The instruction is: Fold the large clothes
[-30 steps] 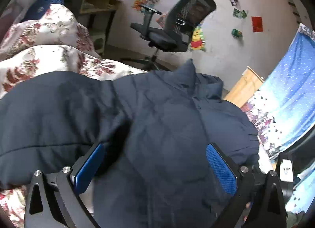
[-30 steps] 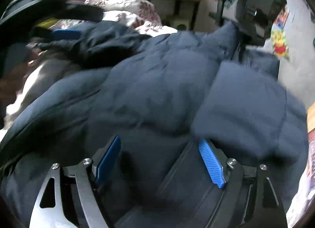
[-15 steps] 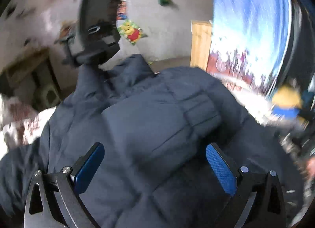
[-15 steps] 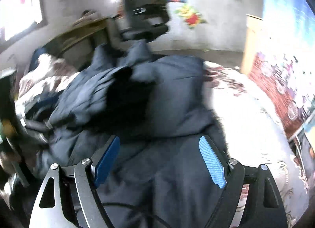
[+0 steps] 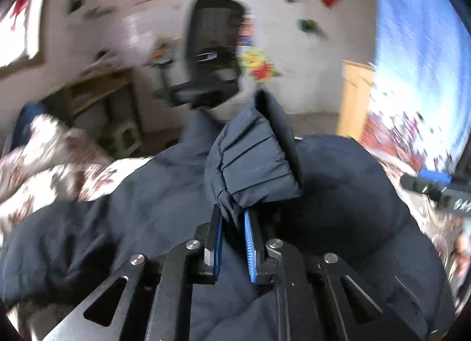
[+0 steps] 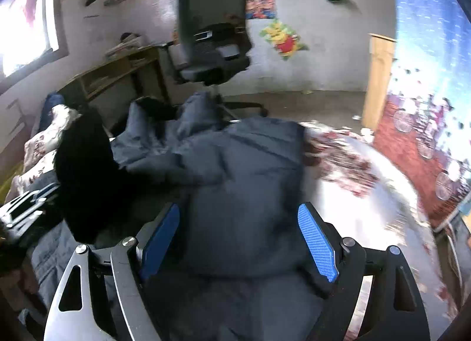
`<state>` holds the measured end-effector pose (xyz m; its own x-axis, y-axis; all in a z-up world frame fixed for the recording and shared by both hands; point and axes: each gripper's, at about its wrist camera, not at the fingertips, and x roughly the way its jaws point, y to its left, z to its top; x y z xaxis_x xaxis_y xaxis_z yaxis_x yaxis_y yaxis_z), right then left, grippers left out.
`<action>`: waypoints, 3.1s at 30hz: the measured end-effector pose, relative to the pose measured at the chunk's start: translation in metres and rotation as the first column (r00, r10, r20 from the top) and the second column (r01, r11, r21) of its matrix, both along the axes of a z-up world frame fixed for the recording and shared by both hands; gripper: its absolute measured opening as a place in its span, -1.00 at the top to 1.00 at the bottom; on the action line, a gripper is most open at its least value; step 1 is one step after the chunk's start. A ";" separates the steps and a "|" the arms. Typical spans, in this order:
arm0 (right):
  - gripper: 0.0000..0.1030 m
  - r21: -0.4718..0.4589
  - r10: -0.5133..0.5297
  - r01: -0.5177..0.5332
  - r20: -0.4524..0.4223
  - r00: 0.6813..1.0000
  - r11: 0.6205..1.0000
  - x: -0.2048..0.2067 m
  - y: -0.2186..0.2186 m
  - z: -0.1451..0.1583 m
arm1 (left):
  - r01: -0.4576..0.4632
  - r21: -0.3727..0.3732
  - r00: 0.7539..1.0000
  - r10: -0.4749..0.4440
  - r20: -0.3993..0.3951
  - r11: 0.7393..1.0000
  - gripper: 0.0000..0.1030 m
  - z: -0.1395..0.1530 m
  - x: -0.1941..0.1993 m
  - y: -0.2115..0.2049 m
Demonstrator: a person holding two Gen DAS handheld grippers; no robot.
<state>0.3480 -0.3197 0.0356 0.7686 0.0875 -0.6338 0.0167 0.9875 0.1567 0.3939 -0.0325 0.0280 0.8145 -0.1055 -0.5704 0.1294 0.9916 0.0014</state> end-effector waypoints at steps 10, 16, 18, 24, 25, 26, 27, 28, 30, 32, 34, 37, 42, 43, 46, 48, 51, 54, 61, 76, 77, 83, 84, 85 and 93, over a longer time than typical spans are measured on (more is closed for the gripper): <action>-0.53 -0.059 0.249 -0.265 -0.195 0.949 0.962 0.081 0.127 -0.062 | -0.179 -0.113 0.941 0.137 -0.310 0.977 0.77 -0.056 0.001 0.092; -0.57 -0.200 0.217 -0.250 -0.173 0.961 0.947 0.080 0.158 -0.081 | -0.244 -0.202 0.920 0.161 -0.357 0.948 0.56 -0.070 -0.003 0.114; -0.57 -0.190 0.214 -0.243 -0.162 0.963 0.951 0.076 0.157 -0.079 | -0.259 -0.188 0.920 0.184 -0.345 0.947 0.43 -0.065 -0.009 0.116; -0.58 -0.122 0.210 -0.221 -0.101 0.973 0.967 0.063 0.154 -0.054 | -0.336 -0.206 0.925 0.281 -0.257 0.919 -0.77 -0.037 -0.036 0.151; -0.59 -0.117 0.226 -0.235 -0.084 0.970 0.965 0.061 0.161 -0.047 | -0.345 -0.189 0.922 0.295 -0.250 0.919 -0.79 -0.034 -0.040 0.156; -0.60 -0.118 0.242 -0.250 -0.074 0.967 0.961 0.059 0.169 -0.043 | -0.362 -0.165 0.917 0.318 -0.240 0.918 -0.80 -0.030 -0.045 0.163; -0.61 -0.113 0.263 -0.268 -0.063 0.963 0.957 0.057 0.177 -0.038 | -0.382 -0.143 0.910 0.344 -0.231 0.913 -0.83 -0.028 -0.050 0.170; -0.63 -0.101 0.288 -0.292 -0.055 0.956 0.951 0.057 0.186 -0.035 | -0.399 -0.128 0.903 0.364 -0.228 0.908 -0.85 -0.026 -0.055 0.178; -0.65 -0.072 0.336 -0.340 -0.054 0.940 0.938 0.057 0.207 -0.029 | -0.442 -0.112 0.883 0.410 -0.227 0.890 -0.85 -0.023 -0.068 0.199; -0.66 -0.043 0.364 -0.367 -0.063 0.929 0.929 0.058 0.223 -0.028 | -0.494 -0.114 0.856 0.460 -0.234 0.862 -0.86 -0.020 -0.084 0.226; -0.66 -0.006 0.373 -0.375 -0.077 0.925 0.927 0.060 0.238 -0.028 | -0.543 -0.121 0.827 0.505 -0.247 0.831 -0.86 -0.020 -0.102 0.253; -0.66 -0.008 0.351 -0.353 -0.093 0.932 0.936 0.065 0.253 -0.032 | -0.603 -0.117 0.788 0.566 -0.241 0.789 -0.86 -0.019 -0.135 0.298; -0.66 -0.035 0.324 -0.329 -0.100 0.941 0.944 0.072 0.268 -0.041 | -0.704 -0.244 0.709 0.644 -0.286 0.667 -0.86 -0.032 -0.189 0.373; -0.66 -0.030 0.321 -0.326 -0.106 0.941 0.945 0.074 0.270 -0.044 | -0.722 -0.303 0.692 0.649 -0.316 0.622 -0.86 -0.040 -0.197 0.388; -0.67 -0.034 0.314 -0.321 -0.127 0.941 0.947 0.075 0.276 -0.058 | -0.735 -0.471 0.673 0.613 -0.415 0.488 -0.86 -0.066 -0.203 0.420; -0.70 -0.062 0.315 -0.324 -0.127 0.941 0.944 0.072 0.280 -0.065 | -0.737 -0.560 0.659 0.587 -0.470 0.378 -0.86 -0.084 -0.203 0.434; -0.75 -0.121 0.322 -0.335 -0.114 0.940 0.935 0.067 0.285 -0.072 | -0.734 -0.627 0.637 0.584 -0.502 0.261 -0.86 -0.102 -0.197 0.440; -0.79 -0.186 0.316 -0.332 -0.110 0.942 0.925 0.065 0.291 -0.079 | -0.737 -0.648 0.610 0.600 -0.517 0.191 -0.84 -0.108 -0.194 0.442; -0.85 -0.252 0.299 -0.315 -0.101 0.949 0.915 0.063 0.298 -0.082 | -0.791 -0.575 0.528 0.707 -0.471 0.209 0.21 -0.088 -0.193 0.443; -0.84 -0.076 0.329 -0.326 0.028 0.944 0.942 0.022 0.228 -0.023 | -0.810 -0.310 0.539 0.841 -0.054 0.499 0.58 0.035 -0.185 0.375; -0.85 -0.069 0.328 -0.326 0.031 0.944 0.943 0.020 0.224 -0.020 | -0.812 -0.314 0.535 0.843 -0.062 0.492 0.58 0.036 -0.184 0.375; -0.85 -0.047 0.330 -0.328 0.040 0.943 0.944 0.011 0.210 -0.015 | -0.823 -0.315 0.524 0.847 -0.094 0.474 0.58 0.038 -0.194 0.361; -0.85 -0.046 0.334 -0.332 0.038 0.942 0.942 0.010 0.210 -0.016 | -0.821 -0.314 0.526 0.846 -0.091 0.477 0.58 0.037 -0.198 0.356; -0.85 -0.046 0.337 -0.336 0.037 0.941 0.941 0.008 0.211 -0.017 | -0.821 -0.312 0.526 0.846 -0.089 0.478 0.58 0.037 -0.202 0.352; -0.85 -0.036 0.372 -0.371 0.036 0.928 0.928 -0.002 0.216 -0.020 | -0.820 -0.297 0.536 0.838 -0.100 0.489 0.58 0.023 -0.223 0.314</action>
